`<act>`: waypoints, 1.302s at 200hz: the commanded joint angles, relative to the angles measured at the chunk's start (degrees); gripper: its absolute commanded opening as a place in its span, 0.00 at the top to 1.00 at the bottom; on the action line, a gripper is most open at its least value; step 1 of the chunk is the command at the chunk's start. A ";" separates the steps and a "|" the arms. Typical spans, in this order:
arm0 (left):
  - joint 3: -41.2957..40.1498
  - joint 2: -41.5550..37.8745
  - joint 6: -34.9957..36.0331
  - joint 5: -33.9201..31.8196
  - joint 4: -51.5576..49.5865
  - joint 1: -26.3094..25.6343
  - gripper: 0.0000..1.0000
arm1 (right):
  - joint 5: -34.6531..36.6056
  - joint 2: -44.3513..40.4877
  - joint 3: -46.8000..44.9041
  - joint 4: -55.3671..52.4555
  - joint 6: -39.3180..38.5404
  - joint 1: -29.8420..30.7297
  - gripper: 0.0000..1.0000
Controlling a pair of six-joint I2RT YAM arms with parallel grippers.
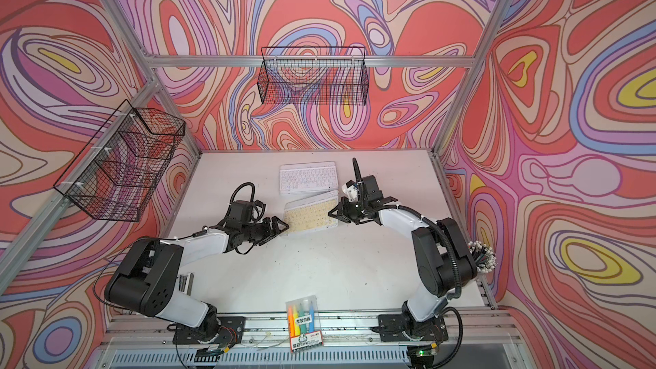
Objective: Stack the numeric keypads
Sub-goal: Pick up the numeric keypad from the center of the board.
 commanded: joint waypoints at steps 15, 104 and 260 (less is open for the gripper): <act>-0.04 -2.73 0.61 -1.38 -3.36 0.31 0.24 | 1.75 -1.18 -0.36 0.70 -0.89 -0.24 1.00; 3.29 -11.98 2.39 -3.74 -11.63 0.90 0.24 | -5.83 4.32 9.01 3.33 -1.04 -1.15 1.00; 4.02 -14.28 2.47 -4.19 -13.41 3.41 0.24 | -22.10 29.99 39.49 9.71 7.39 -6.69 1.00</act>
